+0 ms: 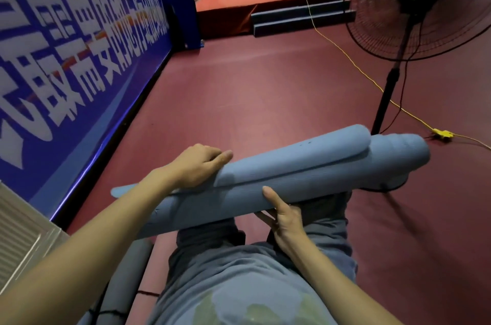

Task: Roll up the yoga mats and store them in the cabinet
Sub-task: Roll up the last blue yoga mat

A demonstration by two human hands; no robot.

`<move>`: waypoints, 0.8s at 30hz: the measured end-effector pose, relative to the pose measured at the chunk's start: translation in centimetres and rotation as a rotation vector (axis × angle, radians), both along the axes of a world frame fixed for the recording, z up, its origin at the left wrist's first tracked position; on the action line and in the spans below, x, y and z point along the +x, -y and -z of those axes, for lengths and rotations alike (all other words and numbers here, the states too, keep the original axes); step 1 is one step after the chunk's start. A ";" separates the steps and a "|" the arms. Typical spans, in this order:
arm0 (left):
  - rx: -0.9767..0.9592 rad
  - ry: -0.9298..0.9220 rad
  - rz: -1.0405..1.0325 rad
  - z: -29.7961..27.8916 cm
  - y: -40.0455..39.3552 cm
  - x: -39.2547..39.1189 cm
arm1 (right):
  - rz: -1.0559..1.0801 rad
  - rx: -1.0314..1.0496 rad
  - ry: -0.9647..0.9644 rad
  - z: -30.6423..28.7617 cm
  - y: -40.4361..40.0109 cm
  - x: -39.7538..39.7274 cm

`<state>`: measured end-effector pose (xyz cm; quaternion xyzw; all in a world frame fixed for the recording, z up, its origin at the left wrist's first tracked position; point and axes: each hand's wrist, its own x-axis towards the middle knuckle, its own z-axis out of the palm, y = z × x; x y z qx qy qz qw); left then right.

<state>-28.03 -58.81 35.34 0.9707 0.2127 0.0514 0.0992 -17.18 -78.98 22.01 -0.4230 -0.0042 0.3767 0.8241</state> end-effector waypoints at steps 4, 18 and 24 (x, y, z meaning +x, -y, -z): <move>0.010 -0.016 -0.038 -1.1 1.3 0.3 | 0.081 0.058 0.235 -3.3 -1.7 0.2; -0.063 0.288 0.053 -11.9 0.4 4.5 | -0.124 -0.118 1.076 -14.8 -4.5 7.2; 0.055 0.464 0.026 -14.3 0.2 5.4 | 0.071 -0.084 1.051 -18.1 -6.7 9.5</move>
